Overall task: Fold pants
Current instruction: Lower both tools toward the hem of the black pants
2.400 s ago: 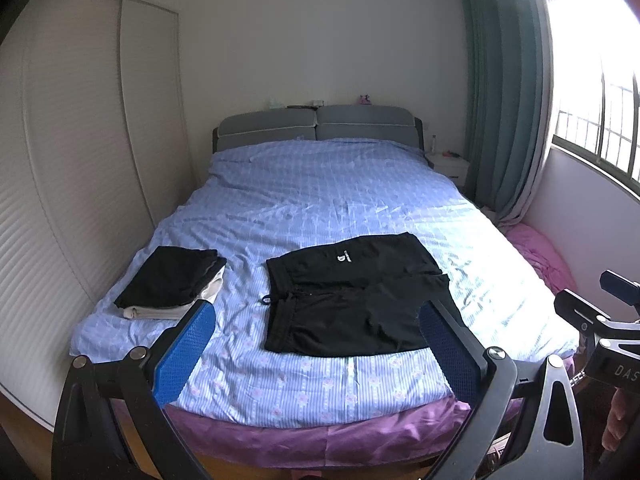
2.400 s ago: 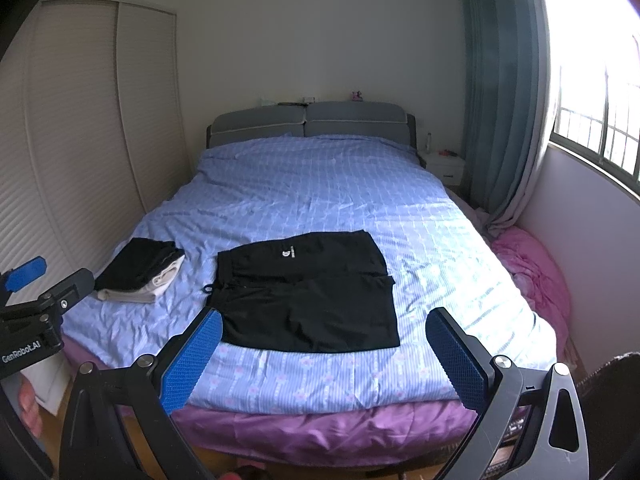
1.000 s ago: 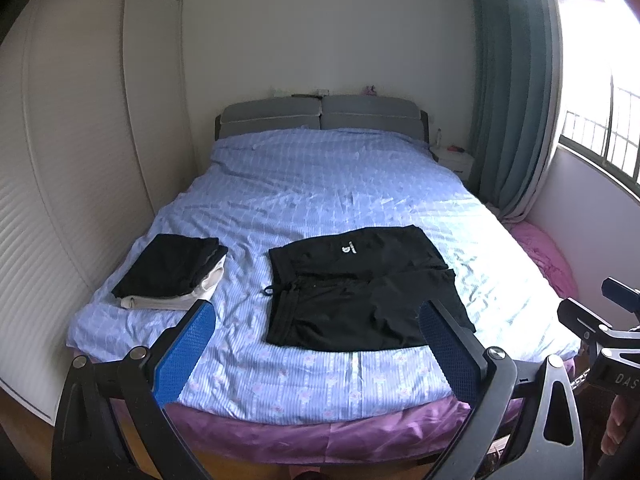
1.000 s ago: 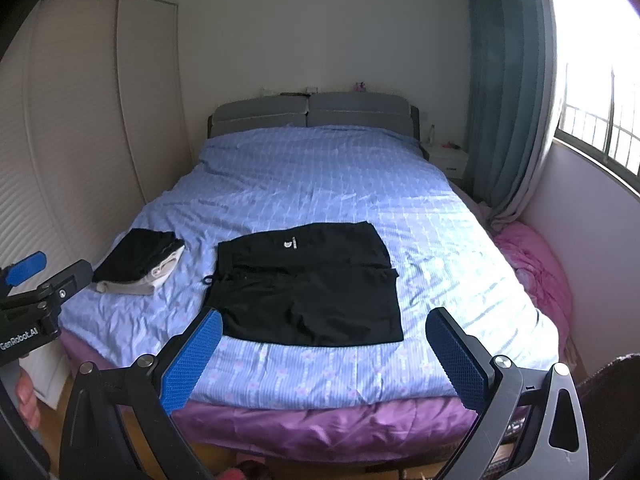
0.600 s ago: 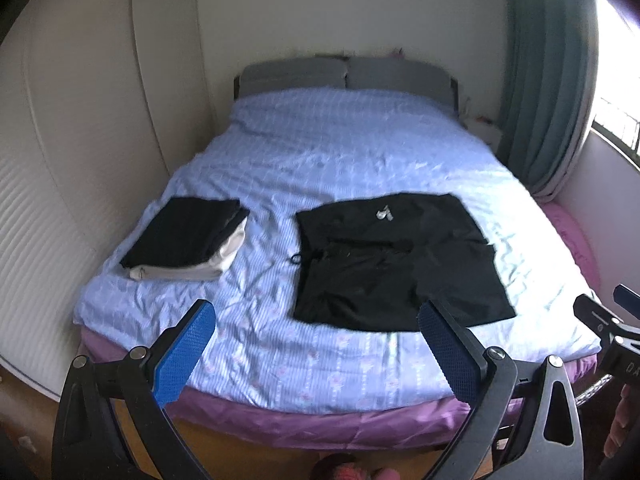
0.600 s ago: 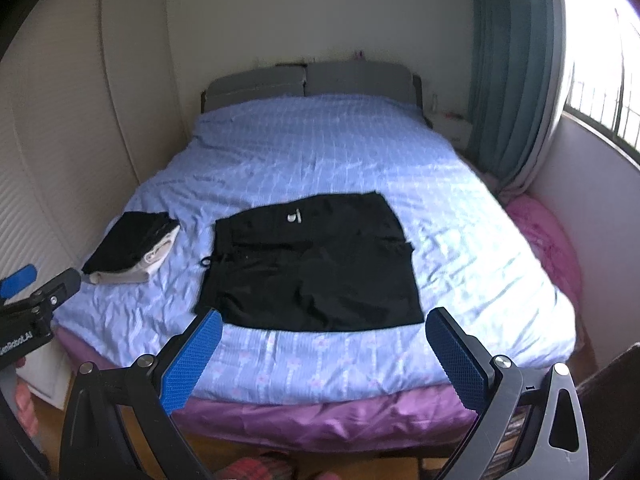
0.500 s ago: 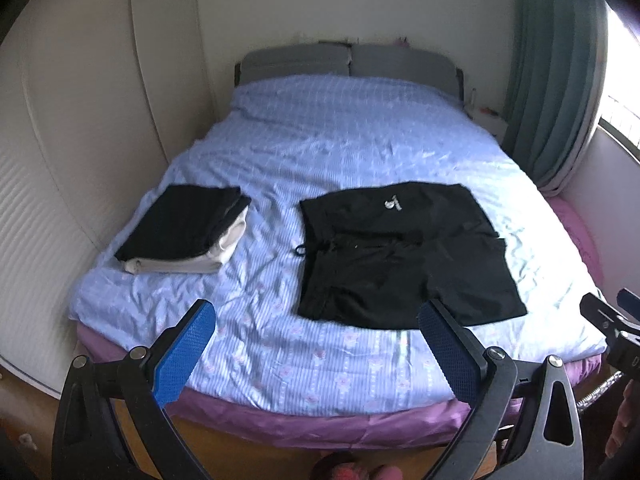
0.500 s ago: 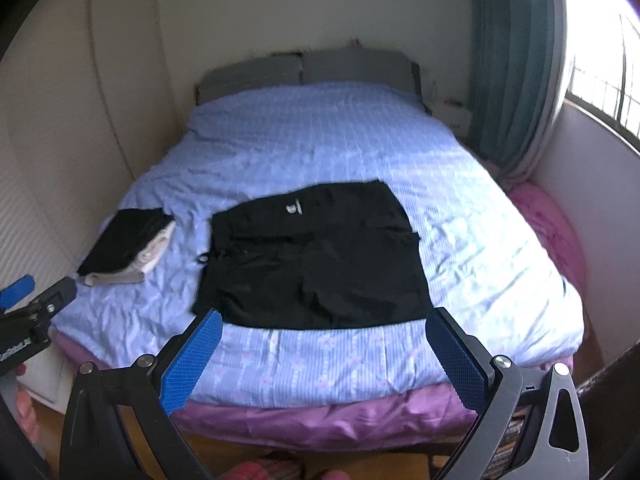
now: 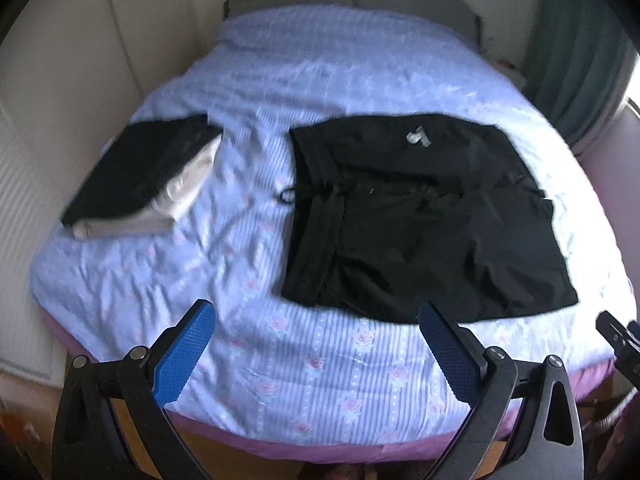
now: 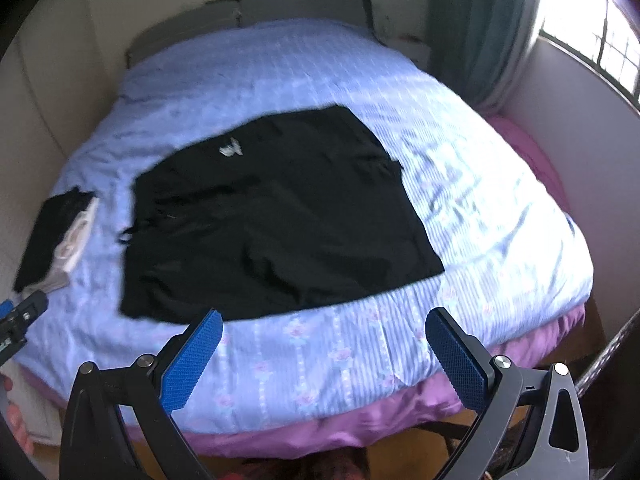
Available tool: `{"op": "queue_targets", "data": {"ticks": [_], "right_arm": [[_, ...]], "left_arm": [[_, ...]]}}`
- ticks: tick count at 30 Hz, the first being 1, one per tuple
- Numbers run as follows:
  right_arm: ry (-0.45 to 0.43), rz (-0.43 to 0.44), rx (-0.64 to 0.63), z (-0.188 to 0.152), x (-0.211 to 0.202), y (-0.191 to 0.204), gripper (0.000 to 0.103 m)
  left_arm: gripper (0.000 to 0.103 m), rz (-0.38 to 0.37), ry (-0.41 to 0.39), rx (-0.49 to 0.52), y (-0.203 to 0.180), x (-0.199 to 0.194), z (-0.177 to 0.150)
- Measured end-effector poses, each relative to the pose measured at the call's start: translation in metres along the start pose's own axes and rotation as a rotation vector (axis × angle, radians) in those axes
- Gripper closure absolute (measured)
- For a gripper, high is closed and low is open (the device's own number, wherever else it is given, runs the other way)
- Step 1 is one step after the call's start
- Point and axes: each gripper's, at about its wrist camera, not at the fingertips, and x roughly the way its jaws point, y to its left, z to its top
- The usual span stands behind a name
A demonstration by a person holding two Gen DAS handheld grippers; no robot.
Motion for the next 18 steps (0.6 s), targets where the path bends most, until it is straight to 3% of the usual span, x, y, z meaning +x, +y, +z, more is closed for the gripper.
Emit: {"op": "queue_targets", "data": {"ticks": [5,10,18], "right_arm": [[0.039,-0.029,0.049,-0.007,0.064,-0.025,0.001],[0.068,-0.029,0.127,-0.018,0.113,-0.050,0.003],[0.081,-0.027,0.204,-0.022,0.165,-0.067,0.006]], "left_arm": [[0.000,0.028,0.058,-0.051,-0.012,0.059,-0.011],[0.000,0.051,0.048,-0.028,-0.030,0.099,-0.018],[0.003,0.008,0.117,-0.072,-0.034,0.145,-0.029]]}}
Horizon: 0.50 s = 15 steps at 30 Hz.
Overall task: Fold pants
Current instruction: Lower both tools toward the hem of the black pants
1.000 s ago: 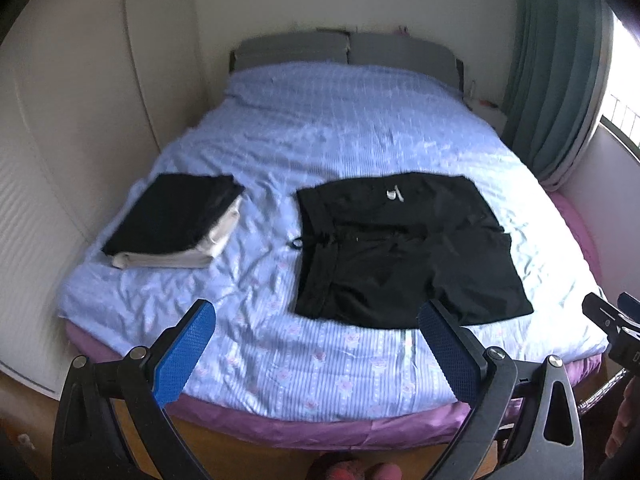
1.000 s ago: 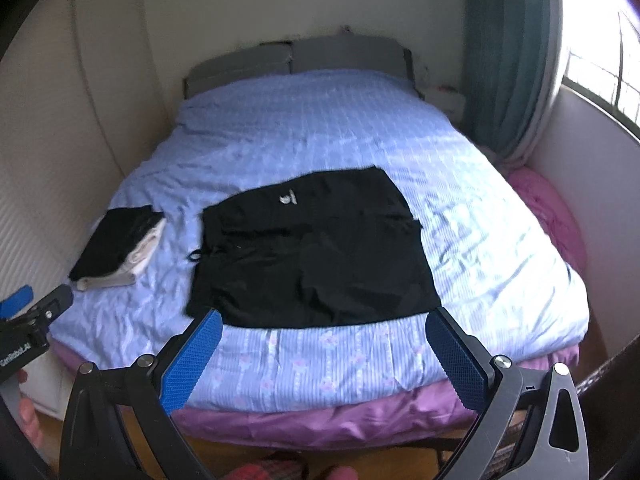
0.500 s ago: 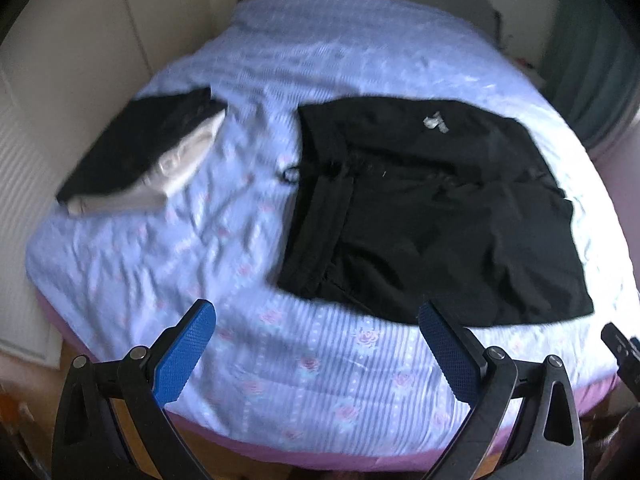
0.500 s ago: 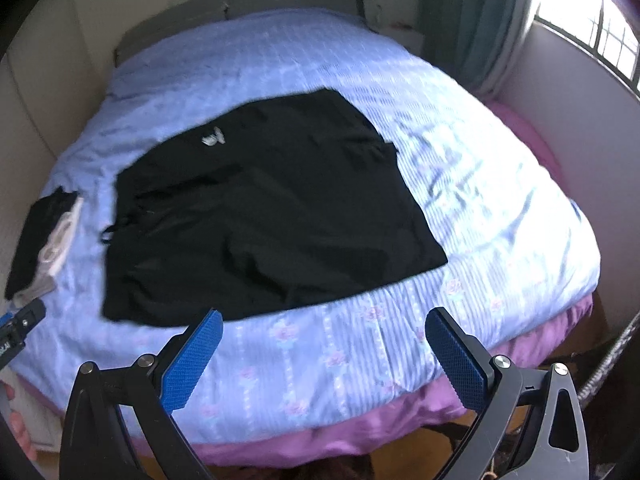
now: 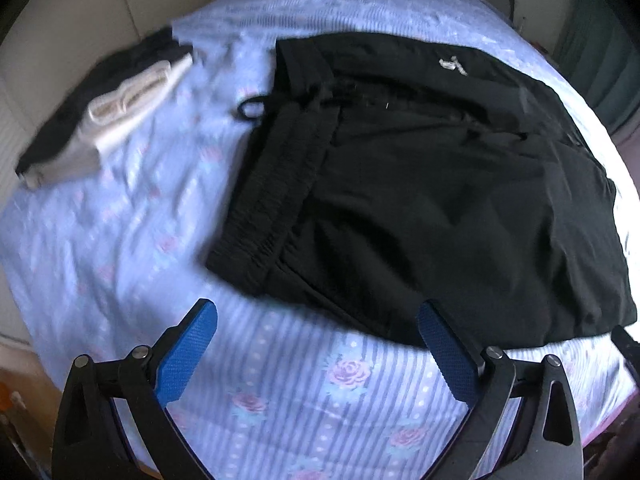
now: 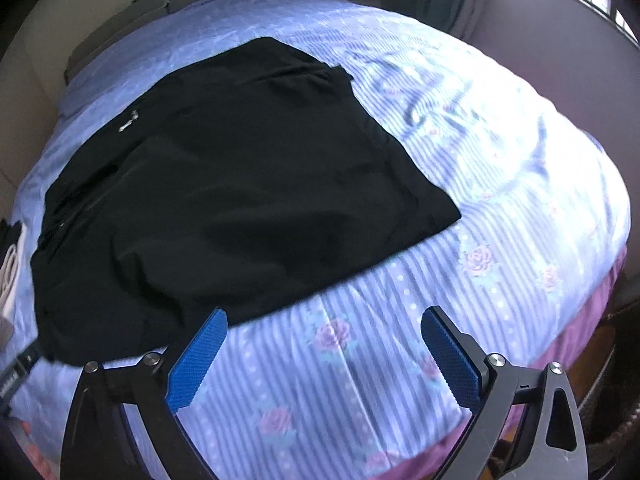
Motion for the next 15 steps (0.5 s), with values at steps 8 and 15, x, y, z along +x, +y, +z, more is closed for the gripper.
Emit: {"op": "queue_targets", "data": {"ticks": [8,15], "right_arm": [[0.014,0.032,0.057,0.008,0.028,-0.010,0.011],[0.037,0.016,0.030,0.017,0.052,-0.010,0.014]], "left_arm": [[0.011,-0.131,0.100,-0.088,0.003,0.038,0.003],[0.029,-0.149,0.074,-0.151,-0.005,0.051,0.021]]}}
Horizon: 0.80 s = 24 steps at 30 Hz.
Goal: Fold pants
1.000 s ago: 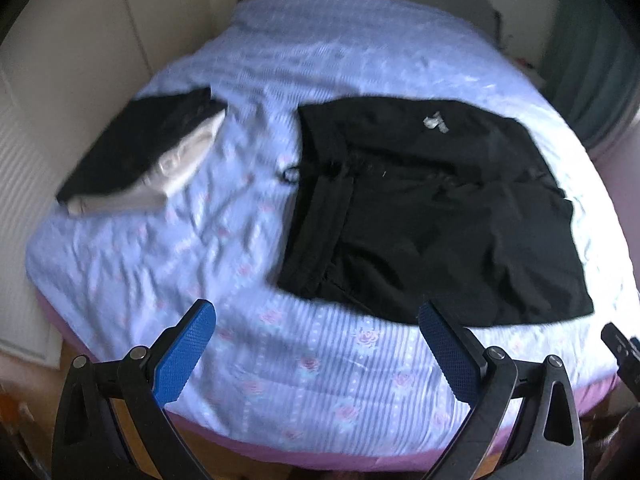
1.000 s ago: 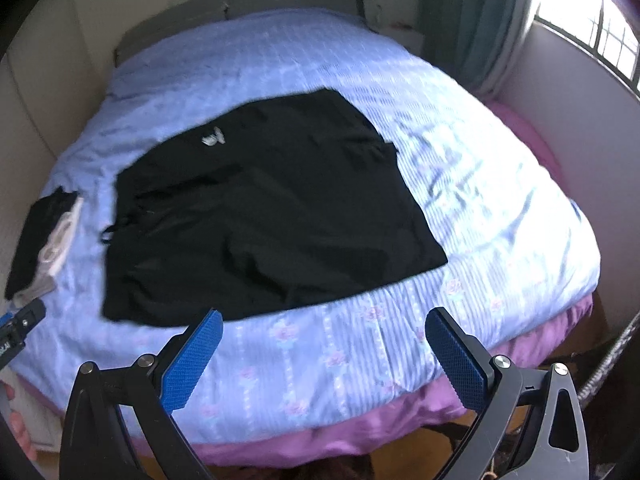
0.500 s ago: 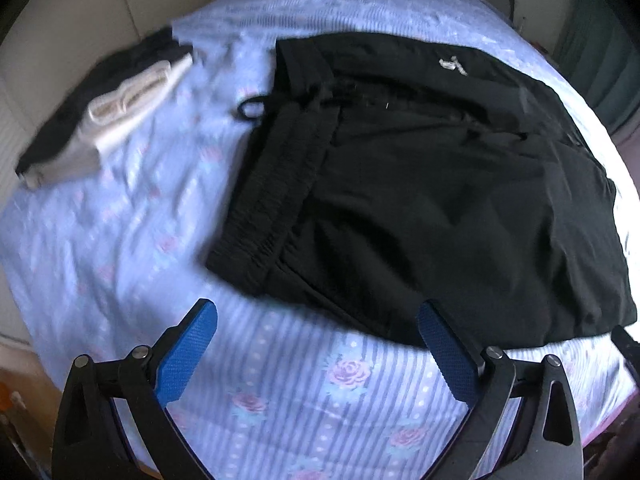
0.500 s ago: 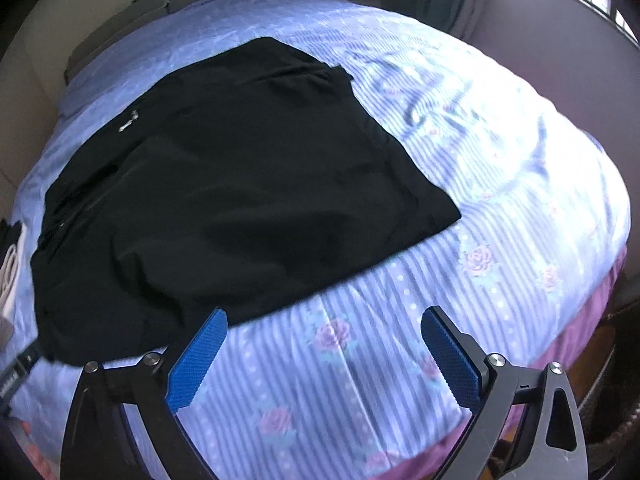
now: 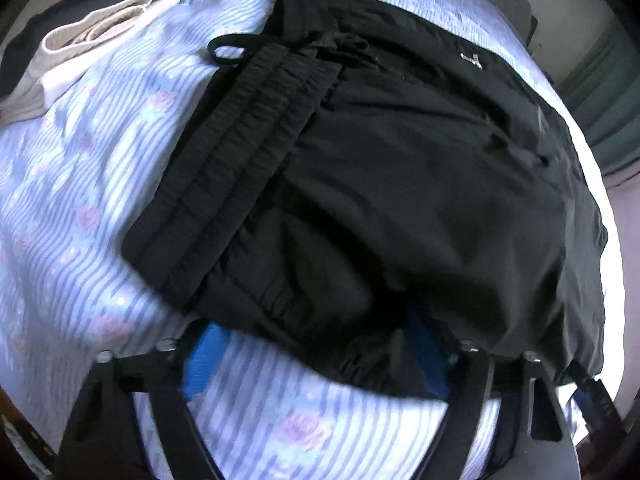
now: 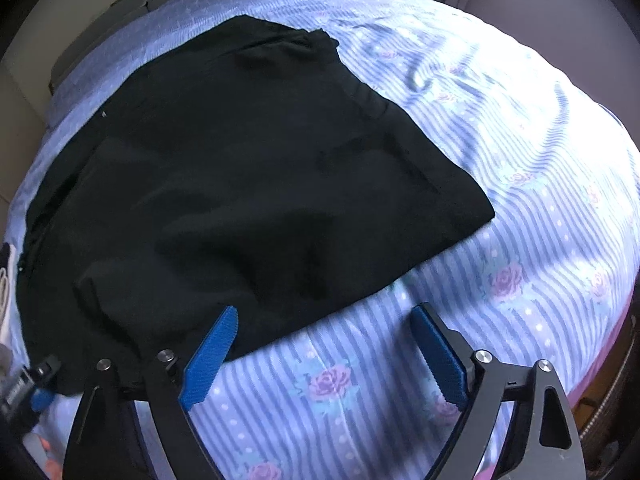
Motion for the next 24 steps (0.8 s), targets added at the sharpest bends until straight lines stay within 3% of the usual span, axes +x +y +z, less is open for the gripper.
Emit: {"op": "queue_targets", "data": {"ticks": [4,5,7,9,12,24], "right_arm": [[-0.018,-0.008,0.016,0.010,0.004,-0.002,0.021],[-0.025,-0.011,0.022,0.016,0.006,-0.002,0.027],[-0.036,-0.016,0.021,0.024,0.007,-0.003,0.041],[-0.019,0.001,-0.005,0.031,0.009,-0.002,0.073],[-0.019,0.008,-0.039,0.040,0.003,0.002,0.091],[-0.075,0.052,-0.114,0.061,-0.099,0.021,0.096]], "left_arm": [[0.051,0.008,-0.007,0.001,-0.005,-0.004,0.004],[0.059,0.014,-0.012,0.015,-0.005,-0.006,0.004],[0.072,0.038,-0.023,0.047,-0.008,-0.009,0.004],[0.082,0.050,-0.029,0.076,-0.009,-0.012,0.003],[0.092,0.047,-0.038,0.110,-0.010,-0.023,0.002],[0.096,0.047,-0.082,0.127,-0.011,-0.099,0.014]]}}
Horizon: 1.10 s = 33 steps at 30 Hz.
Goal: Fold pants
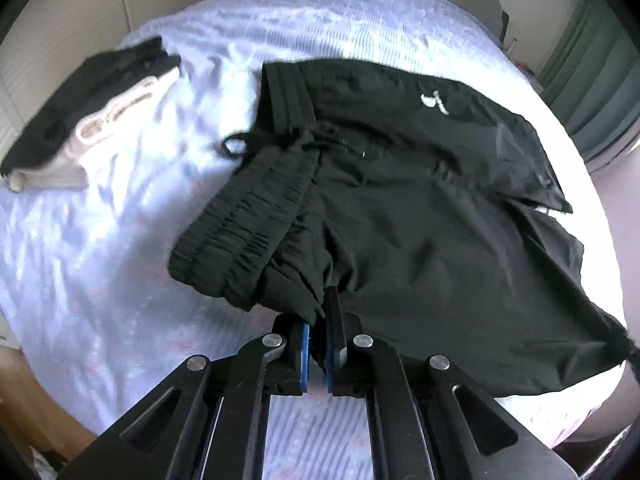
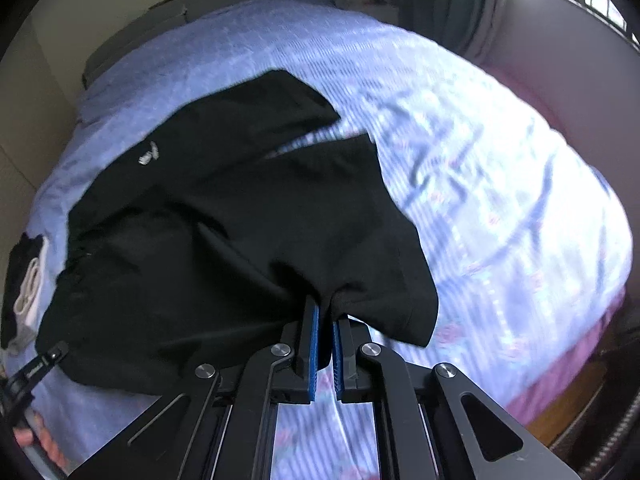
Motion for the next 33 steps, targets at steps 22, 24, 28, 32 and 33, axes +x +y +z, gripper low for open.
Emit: {"op": "queue_targets", "data": {"ticks": [22,24,28,32,33], "right_arm": [[0.026,0.064,0.023,0.067,-0.095,0.036,0.097],[-0.005,0.069,0.035,0.090,-0.094,0.040,0.097],[-0.086,0.079,0.028,0.131,-0.093,0.056,0.097],[-0.125,0.060,-0.011,0.175,-0.084,0.077,0.097],[-0.126,0.052,-0.026,0.187,-0.079,0.083,0.097]], "left_arm": [[0.096,0.043,0.130,-0.057,0.001,-0.060,0.035],[0.096,0.041,0.119,-0.069,-0.003,-0.061,0.050],[0.096,0.033,0.108,-0.091,-0.007,-0.060,0.088],[0.096,0.031,0.106,-0.121,-0.007,-0.053,0.128],[0.096,0.032,0.109,-0.126,-0.007,-0.049,0.137]]}}
